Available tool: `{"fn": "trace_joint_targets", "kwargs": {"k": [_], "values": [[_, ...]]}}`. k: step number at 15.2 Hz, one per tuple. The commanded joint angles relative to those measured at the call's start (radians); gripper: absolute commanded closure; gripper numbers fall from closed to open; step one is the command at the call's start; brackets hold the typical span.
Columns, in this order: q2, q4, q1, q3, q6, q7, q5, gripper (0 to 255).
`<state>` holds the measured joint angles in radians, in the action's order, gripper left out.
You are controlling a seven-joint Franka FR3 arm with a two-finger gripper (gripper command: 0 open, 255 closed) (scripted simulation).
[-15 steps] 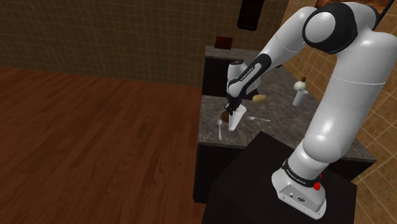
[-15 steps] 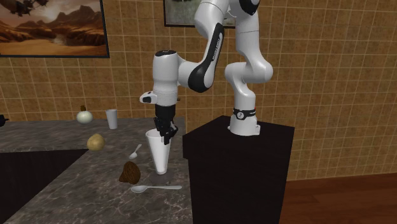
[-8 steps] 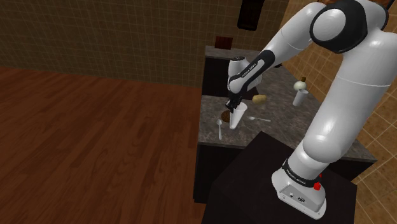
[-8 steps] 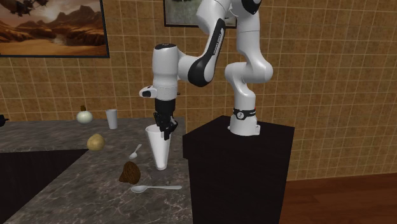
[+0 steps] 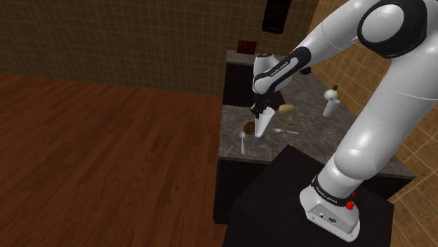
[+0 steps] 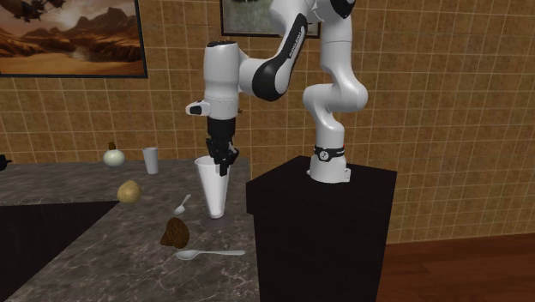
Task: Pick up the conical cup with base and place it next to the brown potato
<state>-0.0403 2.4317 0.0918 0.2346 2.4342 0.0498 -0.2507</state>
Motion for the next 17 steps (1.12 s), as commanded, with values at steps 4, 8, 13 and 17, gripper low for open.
{"fn": "trace_joint_targets", "kwargs": {"k": [4, 8, 13, 17], "values": [[0.059, -0.013, -0.002, -0.001, -0.072, -0.008, -0.001, 255], [0.099, -0.031, -0.003, -0.004, -0.128, -0.015, 0.001, 255], [0.144, -0.057, -0.005, -0.007, -0.199, -0.023, 0.003, 255], [0.175, -0.082, -0.007, -0.01, -0.255, -0.03, 0.005, 255]]}}
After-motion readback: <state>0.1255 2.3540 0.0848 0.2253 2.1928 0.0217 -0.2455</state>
